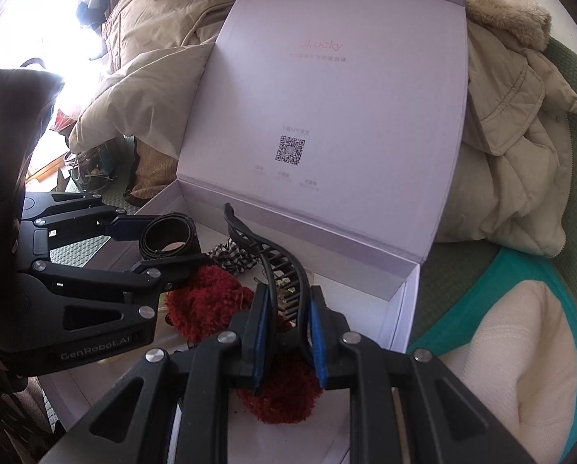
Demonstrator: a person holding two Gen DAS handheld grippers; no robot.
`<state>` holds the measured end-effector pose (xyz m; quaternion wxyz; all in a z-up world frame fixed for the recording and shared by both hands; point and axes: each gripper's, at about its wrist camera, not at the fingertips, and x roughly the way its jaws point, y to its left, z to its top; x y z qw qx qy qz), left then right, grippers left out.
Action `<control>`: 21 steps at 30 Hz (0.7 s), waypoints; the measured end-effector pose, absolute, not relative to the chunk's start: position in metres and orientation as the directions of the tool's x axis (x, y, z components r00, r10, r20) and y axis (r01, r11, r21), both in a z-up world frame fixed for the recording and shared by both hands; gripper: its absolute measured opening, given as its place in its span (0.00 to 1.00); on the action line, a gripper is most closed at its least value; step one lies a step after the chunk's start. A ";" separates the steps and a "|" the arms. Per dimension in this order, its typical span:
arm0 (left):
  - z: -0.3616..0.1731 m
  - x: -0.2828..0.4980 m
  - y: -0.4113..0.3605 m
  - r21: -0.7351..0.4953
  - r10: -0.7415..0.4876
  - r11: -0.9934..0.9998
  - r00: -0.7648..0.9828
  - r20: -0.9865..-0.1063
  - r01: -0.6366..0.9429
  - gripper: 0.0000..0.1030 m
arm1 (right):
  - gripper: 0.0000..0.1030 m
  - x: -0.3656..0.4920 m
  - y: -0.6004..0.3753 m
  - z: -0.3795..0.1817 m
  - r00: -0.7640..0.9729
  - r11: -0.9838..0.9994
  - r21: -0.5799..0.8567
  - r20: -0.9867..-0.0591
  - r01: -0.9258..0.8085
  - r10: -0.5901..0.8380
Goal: Organize objects
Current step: 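Lower the black strap into the box beside the scrunchies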
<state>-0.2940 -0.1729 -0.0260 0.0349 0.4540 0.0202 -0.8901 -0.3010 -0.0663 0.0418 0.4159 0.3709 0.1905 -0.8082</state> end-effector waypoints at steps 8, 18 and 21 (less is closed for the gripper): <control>-0.031 -0.295 -0.172 -0.003 -0.037 -0.998 -0.569 -0.821 0.069 0.38 | 0.19 -0.302 -0.072 0.035 -0.355 -0.574 -0.001 -0.786 0.819 -0.506; -0.035 -0.294 -0.170 -0.001 -0.040 -0.997 -0.535 -0.844 0.077 0.38 | 0.21 -0.300 -0.078 0.032 -0.353 -0.574 -0.025 -0.809 0.819 -0.469; -0.034 -0.293 -0.171 0.000 -0.043 -0.997 -0.528 -0.848 0.081 0.38 | 0.21 -0.300 -0.078 0.031 -0.353 -0.577 -0.026 -0.813 0.816 -0.464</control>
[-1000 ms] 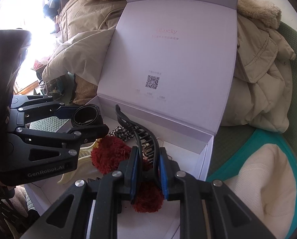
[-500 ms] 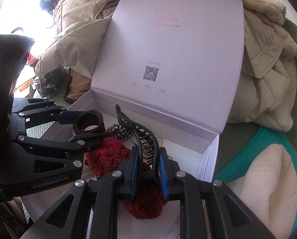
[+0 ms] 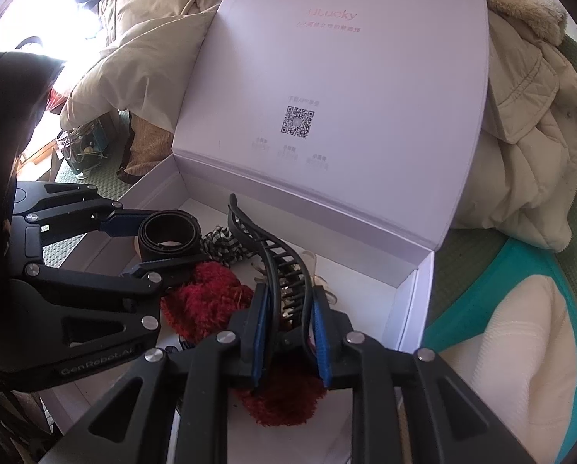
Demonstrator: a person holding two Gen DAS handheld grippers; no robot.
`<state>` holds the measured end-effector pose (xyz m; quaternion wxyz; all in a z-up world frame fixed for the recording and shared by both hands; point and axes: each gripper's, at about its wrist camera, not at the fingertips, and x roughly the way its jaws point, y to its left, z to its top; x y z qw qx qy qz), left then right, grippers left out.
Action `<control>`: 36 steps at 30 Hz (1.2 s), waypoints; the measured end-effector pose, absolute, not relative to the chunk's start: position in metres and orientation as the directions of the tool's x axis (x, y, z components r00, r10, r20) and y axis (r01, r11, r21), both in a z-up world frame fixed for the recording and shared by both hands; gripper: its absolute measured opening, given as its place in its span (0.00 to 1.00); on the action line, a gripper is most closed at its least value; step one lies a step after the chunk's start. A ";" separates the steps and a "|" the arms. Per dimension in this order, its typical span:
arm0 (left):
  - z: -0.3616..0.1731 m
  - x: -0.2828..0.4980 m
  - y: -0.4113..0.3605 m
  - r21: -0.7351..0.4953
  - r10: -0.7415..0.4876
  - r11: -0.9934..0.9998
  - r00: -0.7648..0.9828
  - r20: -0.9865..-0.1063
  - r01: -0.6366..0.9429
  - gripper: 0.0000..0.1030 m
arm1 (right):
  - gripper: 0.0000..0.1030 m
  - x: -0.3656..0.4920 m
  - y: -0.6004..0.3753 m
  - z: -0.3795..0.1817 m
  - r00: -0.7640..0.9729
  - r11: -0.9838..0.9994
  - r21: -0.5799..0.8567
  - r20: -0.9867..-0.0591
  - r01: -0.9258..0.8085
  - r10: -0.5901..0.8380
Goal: Organize objects
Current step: 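Lower the black strap into the box beside the scrunchies, then open both grippers to release the black strap in the box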
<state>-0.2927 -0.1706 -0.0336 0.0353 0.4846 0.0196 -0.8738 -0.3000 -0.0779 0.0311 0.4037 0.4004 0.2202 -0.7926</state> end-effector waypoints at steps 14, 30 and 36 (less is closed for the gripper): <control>-0.020 -0.278 -0.178 0.003 -0.069 -0.992 -0.516 -0.854 0.127 0.38 | 0.22 -0.295 -0.071 0.038 -0.367 -0.596 -0.028 -0.811 0.803 -0.456; 0.004 -0.274 -0.189 0.041 -0.147 -0.978 -0.544 -0.826 0.202 0.60 | 0.48 -0.289 -0.064 0.057 -0.405 -0.618 -0.049 -0.796 0.785 -0.450; 0.017 -0.266 -0.188 0.031 -0.141 -0.979 -0.565 -0.813 0.201 0.61 | 0.48 -0.284 -0.058 0.067 -0.419 -0.623 -0.059 -0.788 0.780 -0.451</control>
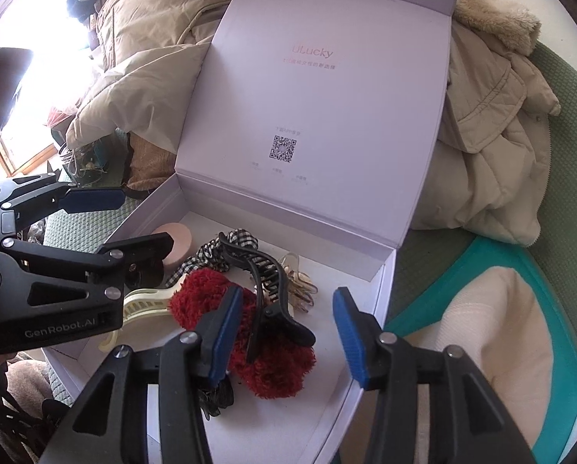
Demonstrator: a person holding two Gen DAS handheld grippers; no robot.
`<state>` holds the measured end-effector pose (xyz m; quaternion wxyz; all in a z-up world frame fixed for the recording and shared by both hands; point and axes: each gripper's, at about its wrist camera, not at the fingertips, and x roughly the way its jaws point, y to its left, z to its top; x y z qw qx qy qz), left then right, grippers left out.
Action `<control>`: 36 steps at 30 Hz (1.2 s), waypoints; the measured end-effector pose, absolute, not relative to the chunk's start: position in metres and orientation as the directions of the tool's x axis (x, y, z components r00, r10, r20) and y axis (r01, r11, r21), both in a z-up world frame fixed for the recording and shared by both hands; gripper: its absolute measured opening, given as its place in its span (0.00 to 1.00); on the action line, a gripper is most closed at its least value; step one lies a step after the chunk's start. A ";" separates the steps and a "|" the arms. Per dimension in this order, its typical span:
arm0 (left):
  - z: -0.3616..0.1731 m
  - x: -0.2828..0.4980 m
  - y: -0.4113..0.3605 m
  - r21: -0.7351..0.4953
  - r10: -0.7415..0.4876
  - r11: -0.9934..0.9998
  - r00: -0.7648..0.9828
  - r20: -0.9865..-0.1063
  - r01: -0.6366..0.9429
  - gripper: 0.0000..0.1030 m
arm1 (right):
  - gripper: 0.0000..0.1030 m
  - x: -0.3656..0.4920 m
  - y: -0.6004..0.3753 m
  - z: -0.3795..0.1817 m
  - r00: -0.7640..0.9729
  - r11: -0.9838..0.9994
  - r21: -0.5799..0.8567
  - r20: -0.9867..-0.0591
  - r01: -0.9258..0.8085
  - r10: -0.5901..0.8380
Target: Organize objects
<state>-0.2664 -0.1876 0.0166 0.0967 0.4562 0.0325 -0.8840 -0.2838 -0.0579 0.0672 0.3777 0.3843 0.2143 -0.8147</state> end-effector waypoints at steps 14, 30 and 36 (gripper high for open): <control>0.069 -0.233 -0.190 0.047 -0.204 -0.963 -0.603 -0.771 0.266 0.72 | 0.49 -0.257 -0.044 0.115 -0.485 -0.643 -0.080 -0.728 0.762 -0.484; 0.127 -0.169 -0.180 0.053 -0.253 -0.949 -0.648 -0.718 0.312 0.81 | 0.68 -0.209 -0.012 0.172 -0.585 -0.692 -0.100 -0.628 0.715 -0.514; 0.140 -0.141 -0.172 0.051 -0.268 -0.943 -0.661 -0.701 0.328 0.84 | 0.68 -0.188 -0.002 0.182 -0.595 -0.692 -0.103 -0.610 0.715 -0.524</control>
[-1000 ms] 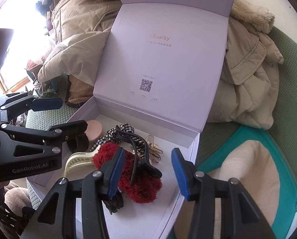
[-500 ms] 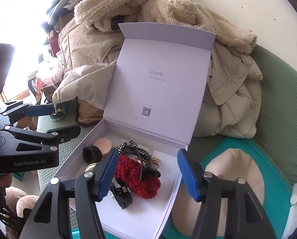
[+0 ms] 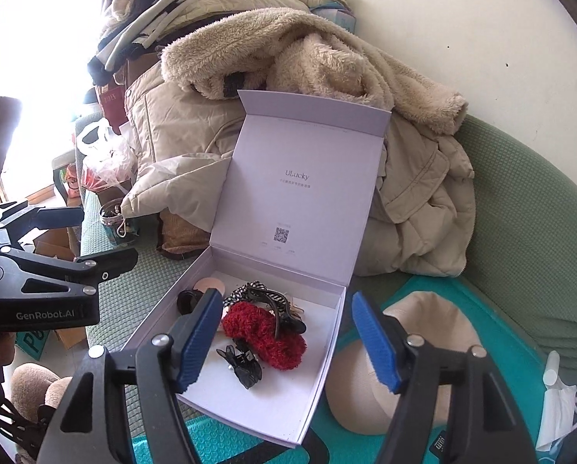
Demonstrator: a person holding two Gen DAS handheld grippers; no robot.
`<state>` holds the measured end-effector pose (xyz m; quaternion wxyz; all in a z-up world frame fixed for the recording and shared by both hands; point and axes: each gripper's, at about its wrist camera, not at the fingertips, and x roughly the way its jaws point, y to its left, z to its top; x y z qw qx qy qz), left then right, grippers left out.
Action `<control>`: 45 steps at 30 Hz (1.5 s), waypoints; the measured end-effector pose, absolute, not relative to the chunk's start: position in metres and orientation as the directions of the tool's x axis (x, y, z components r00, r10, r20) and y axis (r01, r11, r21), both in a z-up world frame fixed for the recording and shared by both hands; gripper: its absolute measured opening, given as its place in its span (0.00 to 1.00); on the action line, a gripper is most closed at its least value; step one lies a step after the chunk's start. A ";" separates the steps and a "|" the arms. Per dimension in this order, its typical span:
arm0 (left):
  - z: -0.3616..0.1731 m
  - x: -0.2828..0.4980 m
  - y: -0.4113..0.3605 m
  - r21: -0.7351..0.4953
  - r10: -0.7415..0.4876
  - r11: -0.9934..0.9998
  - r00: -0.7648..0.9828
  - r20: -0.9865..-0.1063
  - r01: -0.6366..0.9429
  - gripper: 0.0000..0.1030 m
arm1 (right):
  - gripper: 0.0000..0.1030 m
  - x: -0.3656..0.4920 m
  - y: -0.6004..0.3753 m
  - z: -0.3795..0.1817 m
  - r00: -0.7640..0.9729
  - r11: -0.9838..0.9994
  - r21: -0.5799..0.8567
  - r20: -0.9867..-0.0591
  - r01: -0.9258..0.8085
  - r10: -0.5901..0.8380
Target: Organize objects
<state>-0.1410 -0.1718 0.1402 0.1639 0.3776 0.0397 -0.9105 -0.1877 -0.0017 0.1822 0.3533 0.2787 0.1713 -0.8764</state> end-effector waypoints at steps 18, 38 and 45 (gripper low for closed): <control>0.130 -0.081 -0.152 0.046 -0.268 -0.936 -0.621 -0.736 0.350 0.85 | 0.68 -0.142 0.022 0.170 -0.571 -0.694 -0.080 -0.639 0.715 -0.515; 0.114 -0.049 -0.151 0.042 -0.287 -0.916 -0.578 -0.764 0.398 0.85 | 0.69 -0.119 0.023 0.156 -0.536 -0.668 -0.076 -0.668 0.740 -0.517; 0.113 -0.045 -0.149 0.032 -0.274 -0.919 -0.580 -0.767 0.392 0.85 | 0.68 -0.116 0.021 0.156 -0.533 -0.663 -0.079 -0.668 0.745 -0.519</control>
